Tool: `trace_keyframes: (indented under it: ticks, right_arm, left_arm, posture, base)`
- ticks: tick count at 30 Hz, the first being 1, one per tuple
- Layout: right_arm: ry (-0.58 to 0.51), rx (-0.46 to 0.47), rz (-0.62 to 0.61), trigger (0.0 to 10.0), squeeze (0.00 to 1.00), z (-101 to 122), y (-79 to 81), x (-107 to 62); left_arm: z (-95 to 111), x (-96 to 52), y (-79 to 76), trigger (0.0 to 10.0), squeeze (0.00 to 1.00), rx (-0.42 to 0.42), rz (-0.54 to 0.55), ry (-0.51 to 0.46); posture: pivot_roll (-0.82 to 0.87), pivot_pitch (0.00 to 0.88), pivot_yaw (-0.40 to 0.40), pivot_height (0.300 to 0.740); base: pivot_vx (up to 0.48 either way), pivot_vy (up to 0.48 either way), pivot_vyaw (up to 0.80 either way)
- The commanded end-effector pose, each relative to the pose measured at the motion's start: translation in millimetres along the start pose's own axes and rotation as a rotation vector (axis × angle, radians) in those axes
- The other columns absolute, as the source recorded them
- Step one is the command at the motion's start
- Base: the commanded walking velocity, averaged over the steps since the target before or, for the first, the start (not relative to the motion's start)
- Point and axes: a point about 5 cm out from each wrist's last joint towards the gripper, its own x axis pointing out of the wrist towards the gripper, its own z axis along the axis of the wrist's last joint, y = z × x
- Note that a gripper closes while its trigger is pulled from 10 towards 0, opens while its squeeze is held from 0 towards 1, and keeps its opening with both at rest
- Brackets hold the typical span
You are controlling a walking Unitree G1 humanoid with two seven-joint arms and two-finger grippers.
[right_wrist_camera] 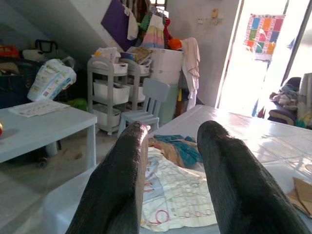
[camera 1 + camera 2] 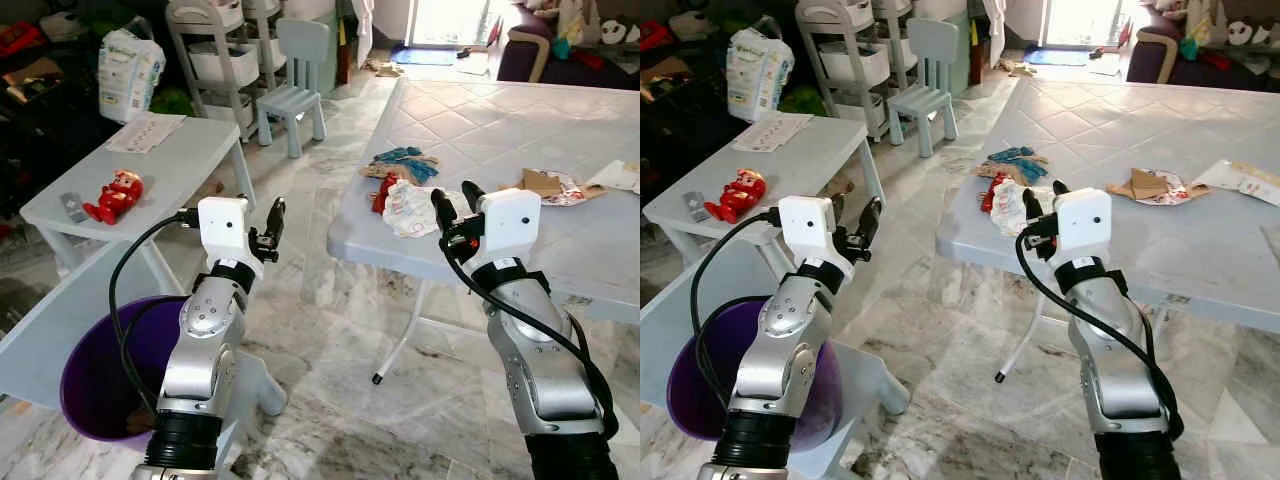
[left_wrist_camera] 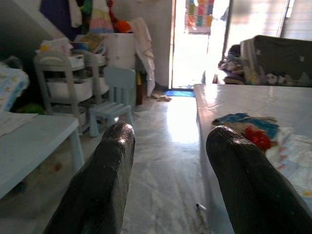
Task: Picking trash to rubbish bin
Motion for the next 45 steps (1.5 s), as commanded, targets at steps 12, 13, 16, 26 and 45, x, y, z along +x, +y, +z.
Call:
trace_keyframes:
  ticks: [12, 13, 16, 26, 45]
  right_arm:
    - [-0.013, 0.000, 0.008, 10.0, 0.00, 4.5, -0.1, -1.5]
    - [-0.013, 0.000, 0.008, 10.0, 0.00, 4.5, -0.1, -1.5]
    - [0.003, 0.002, 0.011, 10.0, 0.00, 1.8, -0.2, -1.5]
    - [-0.001, 0.007, 0.021, 10.0, 0.00, 2.0, 0.4, -2.2]
    - [-0.017, 0.009, 0.024, 10.0, 0.00, 3.1, 1.2, -4.0]
  left_arm:
    - [-0.9, 0.7, 0.5, 10.0, 0.00, -0.004, 0.000, 0.011]
    - [-0.9, 0.7, 0.5, 10.0, 0.00, -0.004, 0.000, 0.011]
    - [-1.1, 0.6, 0.3, 10.0, 0.00, -0.004, 0.000, 0.012]
    - [-1.6, 0.7, -0.2, 10.0, 0.00, -0.005, -0.002, 0.013]
    - [0.0, 1.4, -1.3, 10.0, 0.00, -0.003, -0.013, 0.003]
  posture:
    - [-0.11, 0.018, 0.047, 0.740]
    - [-0.11, 0.018, 0.047, 0.740]
    - [-0.11, 0.019, 0.047, 0.740]
    - [-0.11, 0.018, 0.047, 0.740]
    - [-0.11, 0.018, 0.050, 0.740]
  base:
    - [0.000, 0.000, -0.57]
    - [0.000, 0.000, -0.43]
    - [0.000, 0.000, -0.80]
    - [0.000, 0.000, -0.80]
    - [0.000, 0.000, -0.55]
